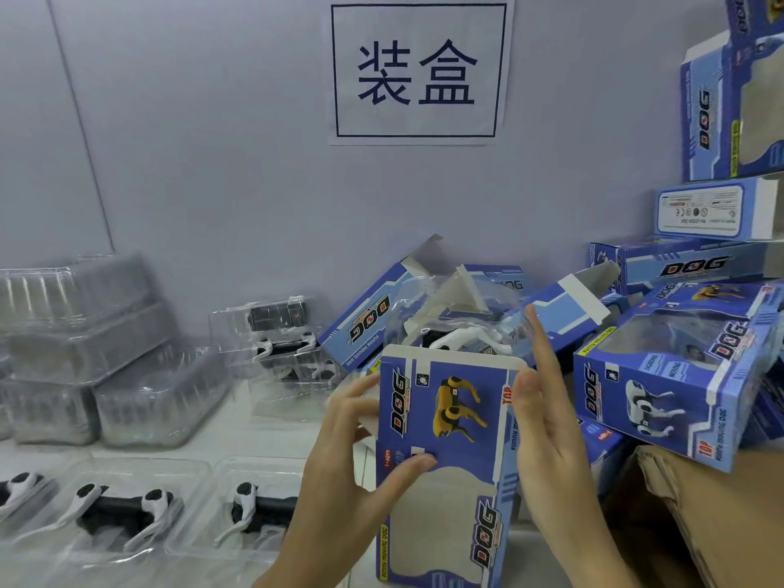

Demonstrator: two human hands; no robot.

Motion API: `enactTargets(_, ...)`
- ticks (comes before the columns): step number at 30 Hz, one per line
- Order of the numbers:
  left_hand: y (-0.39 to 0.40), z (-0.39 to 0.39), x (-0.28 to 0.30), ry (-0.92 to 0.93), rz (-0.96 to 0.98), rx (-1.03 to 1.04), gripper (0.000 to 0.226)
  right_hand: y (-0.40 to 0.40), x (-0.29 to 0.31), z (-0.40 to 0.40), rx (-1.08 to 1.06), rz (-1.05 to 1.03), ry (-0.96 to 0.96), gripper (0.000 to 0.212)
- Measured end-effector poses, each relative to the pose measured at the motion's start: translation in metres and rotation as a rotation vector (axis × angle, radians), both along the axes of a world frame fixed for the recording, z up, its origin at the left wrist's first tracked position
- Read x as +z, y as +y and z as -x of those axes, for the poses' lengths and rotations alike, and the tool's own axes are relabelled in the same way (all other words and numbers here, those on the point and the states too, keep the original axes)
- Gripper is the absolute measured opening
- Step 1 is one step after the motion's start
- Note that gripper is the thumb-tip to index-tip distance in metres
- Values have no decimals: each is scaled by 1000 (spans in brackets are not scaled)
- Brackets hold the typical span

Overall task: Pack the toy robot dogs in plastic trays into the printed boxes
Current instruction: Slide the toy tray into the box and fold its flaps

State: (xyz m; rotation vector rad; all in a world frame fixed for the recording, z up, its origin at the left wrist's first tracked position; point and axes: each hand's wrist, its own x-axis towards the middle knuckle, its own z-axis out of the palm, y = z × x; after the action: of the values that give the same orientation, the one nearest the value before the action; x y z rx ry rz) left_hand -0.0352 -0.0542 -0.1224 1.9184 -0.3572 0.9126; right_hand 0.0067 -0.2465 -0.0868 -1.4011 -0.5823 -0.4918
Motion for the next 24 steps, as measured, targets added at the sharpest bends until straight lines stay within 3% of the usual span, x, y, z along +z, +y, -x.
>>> enactTargets(4, 0, 1, -2, 87, 102, -67, 77, -2, 0, 0, 35, -9, 42, 44)
enactTargets(6, -1, 1, -2, 93, 101, -62, 70, -2, 0, 1, 16, 21, 68, 40)
enactTargets(9, 0, 0, -4, 80, 143, -54, 51, 0, -2, 3, -22, 86, 75, 53)
enactTargets(15, 0, -1, -5, 85, 235, -111, 67, -3, -8, 2, -30, 105, 89, 46)
enactTargets(18, 0, 0, -4, 74, 181, -106, 73, -4, -9, 2, -40, 141, 90, 44)
enactTargets(24, 4, -3, -5, 68, 64, -76, 52, -7, -12, -1, -45, 150, 111, 37)
